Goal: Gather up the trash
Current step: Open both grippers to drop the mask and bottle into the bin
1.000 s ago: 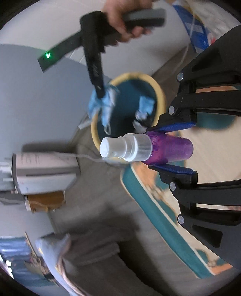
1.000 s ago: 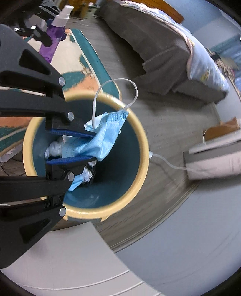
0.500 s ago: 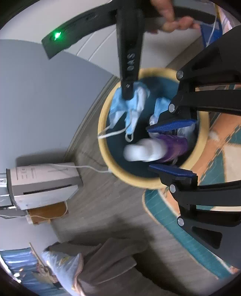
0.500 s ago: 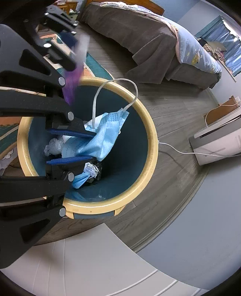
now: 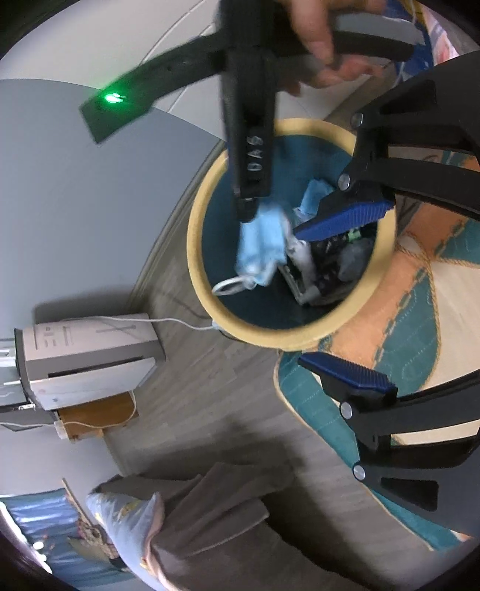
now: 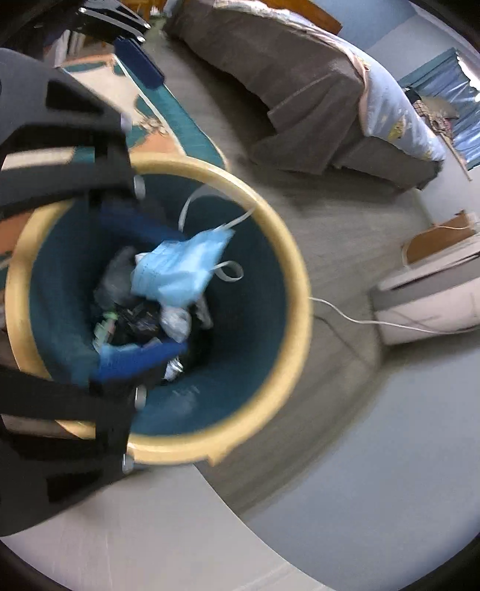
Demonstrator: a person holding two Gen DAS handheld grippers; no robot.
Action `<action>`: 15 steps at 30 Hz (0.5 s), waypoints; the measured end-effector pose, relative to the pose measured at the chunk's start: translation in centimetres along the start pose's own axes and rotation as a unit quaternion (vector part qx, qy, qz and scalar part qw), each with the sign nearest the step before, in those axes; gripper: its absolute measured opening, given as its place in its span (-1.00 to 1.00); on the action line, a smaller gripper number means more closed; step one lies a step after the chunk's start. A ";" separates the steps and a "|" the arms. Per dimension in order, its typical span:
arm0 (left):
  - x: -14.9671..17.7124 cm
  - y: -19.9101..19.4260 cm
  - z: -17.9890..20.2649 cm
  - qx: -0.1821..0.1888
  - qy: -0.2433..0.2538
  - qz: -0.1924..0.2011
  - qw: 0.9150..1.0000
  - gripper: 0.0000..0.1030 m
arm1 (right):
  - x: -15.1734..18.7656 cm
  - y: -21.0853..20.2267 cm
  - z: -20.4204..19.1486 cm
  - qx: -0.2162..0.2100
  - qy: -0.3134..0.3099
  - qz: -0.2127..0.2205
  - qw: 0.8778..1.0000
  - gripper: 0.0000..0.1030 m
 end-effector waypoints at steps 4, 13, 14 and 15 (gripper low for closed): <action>0.5 -0.7 -0.3 -0.001 -0.007 0.001 1.000 0.51 | 0.3 -0.3 0.7 0.018 -0.008 -0.010 1.000 0.48; 1.2 -7.2 -0.9 -0.007 -0.044 0.031 0.999 0.87 | 1.2 -8.0 1.0 0.029 -0.012 0.020 0.999 0.89; 1.1 -8.0 -0.8 -0.009 -0.044 0.036 0.998 0.89 | 1.4 -8.9 1.0 0.031 -0.012 0.024 0.999 0.89; 1.1 -8.9 -0.7 -0.013 -0.044 0.042 0.998 0.89 | 1.8 -10.1 1.0 0.032 -0.014 0.028 0.999 0.89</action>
Point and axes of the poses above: each gripper's, at about its wrist camera, not at the fingertips, and y roughly the way its jaws point, z to its right, x to its underside, the point moved 10 cm from there along y, roughly the way its jaws point, and after that the axes turned 1 degree about -x, right-handed, at the moved point
